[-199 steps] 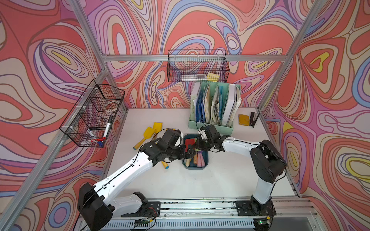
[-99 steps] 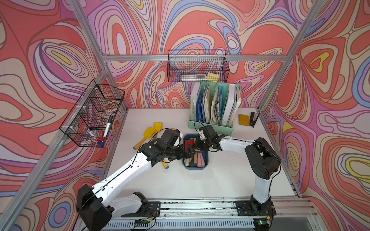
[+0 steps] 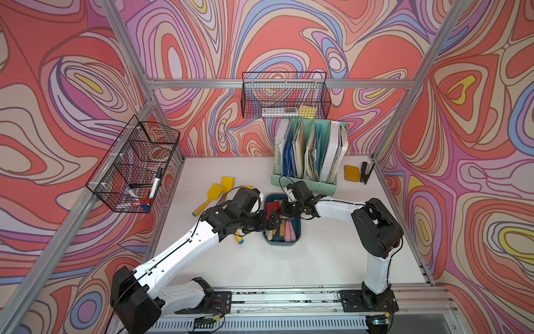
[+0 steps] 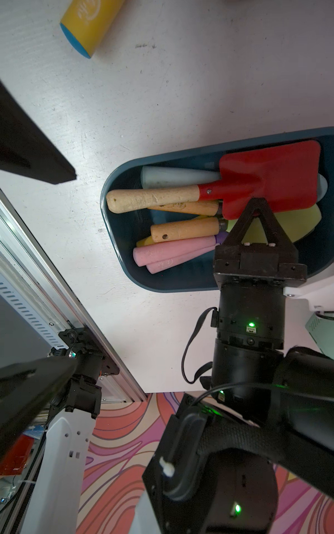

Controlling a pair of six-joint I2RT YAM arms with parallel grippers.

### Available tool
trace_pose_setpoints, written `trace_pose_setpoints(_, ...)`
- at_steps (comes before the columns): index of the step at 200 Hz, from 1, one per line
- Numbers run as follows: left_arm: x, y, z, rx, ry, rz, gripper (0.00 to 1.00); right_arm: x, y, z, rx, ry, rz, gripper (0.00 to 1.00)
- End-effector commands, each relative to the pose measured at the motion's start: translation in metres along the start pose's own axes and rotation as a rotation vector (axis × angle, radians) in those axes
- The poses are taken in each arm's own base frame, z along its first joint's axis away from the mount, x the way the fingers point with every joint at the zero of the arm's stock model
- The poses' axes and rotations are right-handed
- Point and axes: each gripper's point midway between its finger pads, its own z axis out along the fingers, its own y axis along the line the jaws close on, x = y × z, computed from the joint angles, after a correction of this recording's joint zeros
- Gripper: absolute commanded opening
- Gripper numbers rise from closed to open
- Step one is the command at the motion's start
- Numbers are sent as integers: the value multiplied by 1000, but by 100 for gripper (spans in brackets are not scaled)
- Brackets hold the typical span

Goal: Put the shovel into the storage box
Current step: Place the shovel in the storage box.

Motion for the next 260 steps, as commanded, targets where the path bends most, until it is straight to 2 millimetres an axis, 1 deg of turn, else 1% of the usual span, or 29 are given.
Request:
trace_pose_setpoints(1, 2, 3, -2, 4, -1, -1, 99, 3, -17, 6, 75, 7, -8, 0)
trace_pose_setpoints(24, 3, 4, -1, 4, 1, -8, 99, 0, -20, 5, 92, -6, -5, 0)
trace_pose_setpoints(81, 5, 5, 3, 4, 12, -19, 99, 0, -17, 3, 83, -6, -1, 0)
trace_pose_setpoints(125, 6, 11, 4, -25, 18, -28, 99, 0, -13, -2, 70, -9, 0, 15)
trace_pose_setpoints(187, 7, 23, 4, -105, 36, -23, 99, -2, -9, -11, 73, -20, 5, 25)
trace_pose_setpoints(226, -3, 43, -2, -226, 21, -24, 99, -6, -3, -24, 78, -36, -1, 34)
trace_pose_setpoints(241, -10, 56, -3, -259, 22, -54, 99, -6, 0, -30, 77, -39, -2, 39)
trace_pose_setpoints(260, -16, 76, -2, -293, 32, -102, 99, -7, 5, -38, 71, -42, -6, 40)
